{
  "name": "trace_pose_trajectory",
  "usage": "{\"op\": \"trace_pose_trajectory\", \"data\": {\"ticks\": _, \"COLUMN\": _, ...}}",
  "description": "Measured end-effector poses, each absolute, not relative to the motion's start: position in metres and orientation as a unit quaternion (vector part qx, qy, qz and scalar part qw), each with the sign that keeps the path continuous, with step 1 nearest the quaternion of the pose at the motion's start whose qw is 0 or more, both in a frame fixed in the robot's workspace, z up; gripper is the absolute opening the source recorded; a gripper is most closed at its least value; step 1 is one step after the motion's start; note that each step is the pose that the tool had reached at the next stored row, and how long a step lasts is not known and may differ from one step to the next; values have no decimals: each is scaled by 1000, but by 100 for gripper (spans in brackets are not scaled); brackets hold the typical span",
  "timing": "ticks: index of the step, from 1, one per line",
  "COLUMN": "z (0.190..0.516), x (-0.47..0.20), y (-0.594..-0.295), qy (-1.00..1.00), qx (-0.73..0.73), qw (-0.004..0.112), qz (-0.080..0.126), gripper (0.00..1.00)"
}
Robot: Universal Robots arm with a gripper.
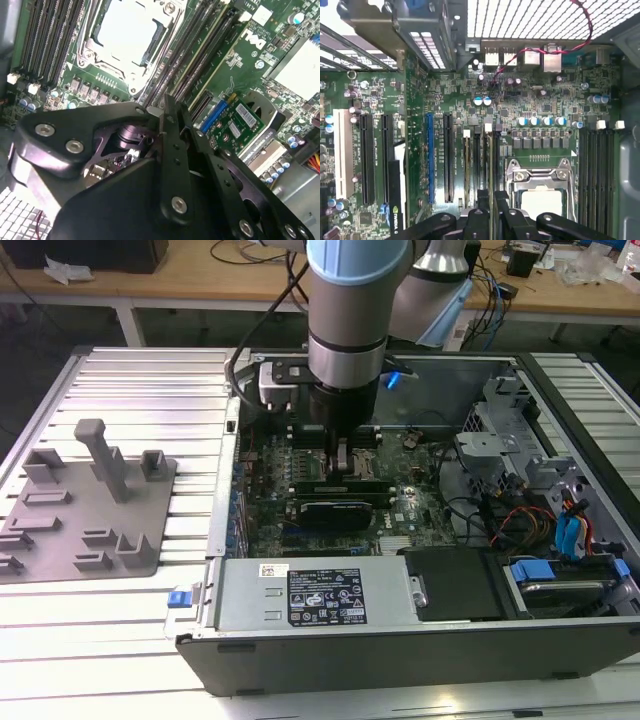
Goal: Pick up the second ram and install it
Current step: 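Insert the second ram into the second slot, then press down the second ram until it locks into place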
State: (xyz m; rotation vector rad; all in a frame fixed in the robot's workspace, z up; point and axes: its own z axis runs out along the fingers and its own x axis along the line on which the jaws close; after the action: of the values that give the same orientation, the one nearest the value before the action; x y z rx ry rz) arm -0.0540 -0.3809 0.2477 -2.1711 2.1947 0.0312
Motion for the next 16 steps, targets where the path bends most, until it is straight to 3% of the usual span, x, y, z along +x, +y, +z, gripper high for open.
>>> {"op": "trace_pose_trajectory", "data": {"ticks": 8, "z": 248, "x": -38, "y": -381, "qy": 711, "qx": -703, "qw": 27, "qz": 10, "gripper": 16}}
{"op": "trace_pose_trajectory", "data": {"ticks": 9, "z": 248, "x": -38, "y": -381, "qy": 711, "qx": -703, "qw": 27, "qz": 10, "gripper": 8}}
{"op": "trace_pose_trajectory", "data": {"ticks": 16, "z": 248, "x": -38, "y": -381, "qy": 711, "qx": -703, "qw": 27, "qz": 10, "gripper": 8}}
